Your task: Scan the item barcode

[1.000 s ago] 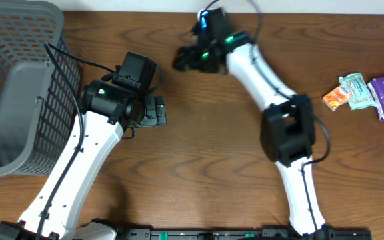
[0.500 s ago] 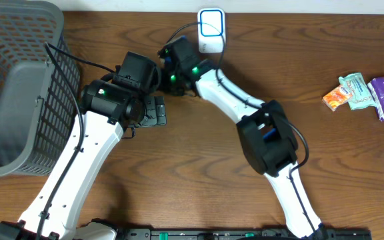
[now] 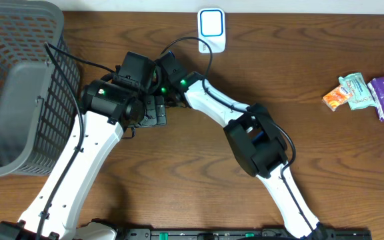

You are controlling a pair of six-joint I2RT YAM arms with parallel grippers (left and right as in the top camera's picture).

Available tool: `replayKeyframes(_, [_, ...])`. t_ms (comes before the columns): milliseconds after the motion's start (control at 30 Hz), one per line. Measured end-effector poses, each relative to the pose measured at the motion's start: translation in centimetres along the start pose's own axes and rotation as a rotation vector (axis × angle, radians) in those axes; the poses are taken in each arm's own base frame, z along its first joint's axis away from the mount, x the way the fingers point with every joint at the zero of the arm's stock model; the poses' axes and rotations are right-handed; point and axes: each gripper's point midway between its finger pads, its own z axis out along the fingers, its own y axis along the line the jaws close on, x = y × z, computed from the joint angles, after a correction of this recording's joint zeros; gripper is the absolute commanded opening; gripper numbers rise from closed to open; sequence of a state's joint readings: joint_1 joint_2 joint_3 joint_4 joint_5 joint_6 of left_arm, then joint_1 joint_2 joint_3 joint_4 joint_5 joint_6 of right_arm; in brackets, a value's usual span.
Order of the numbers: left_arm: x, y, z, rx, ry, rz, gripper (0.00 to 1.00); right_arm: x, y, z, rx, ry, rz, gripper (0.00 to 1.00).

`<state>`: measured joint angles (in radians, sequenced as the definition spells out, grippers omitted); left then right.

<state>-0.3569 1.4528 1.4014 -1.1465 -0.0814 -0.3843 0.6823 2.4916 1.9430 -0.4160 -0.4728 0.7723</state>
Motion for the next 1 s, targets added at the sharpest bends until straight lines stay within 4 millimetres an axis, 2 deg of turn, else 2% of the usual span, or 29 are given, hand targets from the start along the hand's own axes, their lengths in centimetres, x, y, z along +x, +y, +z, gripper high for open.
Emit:
replayKeyframes(133, [0.0,0.0,0.0,0.000,0.000,0.000,0.98,0.3,-2.1,-1.8,0.085,0.034,0.014,0.01])
replayKeyframes(233, [0.0,0.0,0.0,0.000,0.001,0.000,0.98,0.0,-5.0,-5.0,0.230,0.033,0.026,0.01])
replayKeyframes(400, [0.0,0.0,0.0,0.000,0.000,0.000,0.98,-0.3,-9.8,-13.0,0.560,-0.002,-0.009,0.01])
replayKeyframes(567, [0.0,0.0,0.0,0.000,0.000,0.000,0.98,0.3,-11.9,-20.8,0.893,-0.054,-0.076,0.01])
replayKeyframes(667, [0.0,0.0,0.0,0.000,0.000,0.000,0.98,0.4,-13.6,-24.0,1.096,-0.091,-0.093,0.01])
replayKeyframes(800, [0.0,0.0,0.0,0.000,0.000,0.000,0.98,0.1,-16.6,-26.0,1.302,-0.164,-0.110,0.01])
replayKeyframes(867, [0.0,0.0,0.0,0.000,0.000,0.000,0.98,0.0,-18.1,-25.9,1.366,-0.196,-0.120,0.01])
replayKeyframes(900, [0.0,0.0,0.0,0.000,0.000,0.000,0.98,0.1,-19.3,-25.5,1.403,-0.206,-0.127,0.04])
replayKeyframes(1000, [0.0,0.0,0.0,0.000,0.000,0.000,0.98,0.9,-21.2,-24.6,1.455,-0.186,-0.139,0.13])
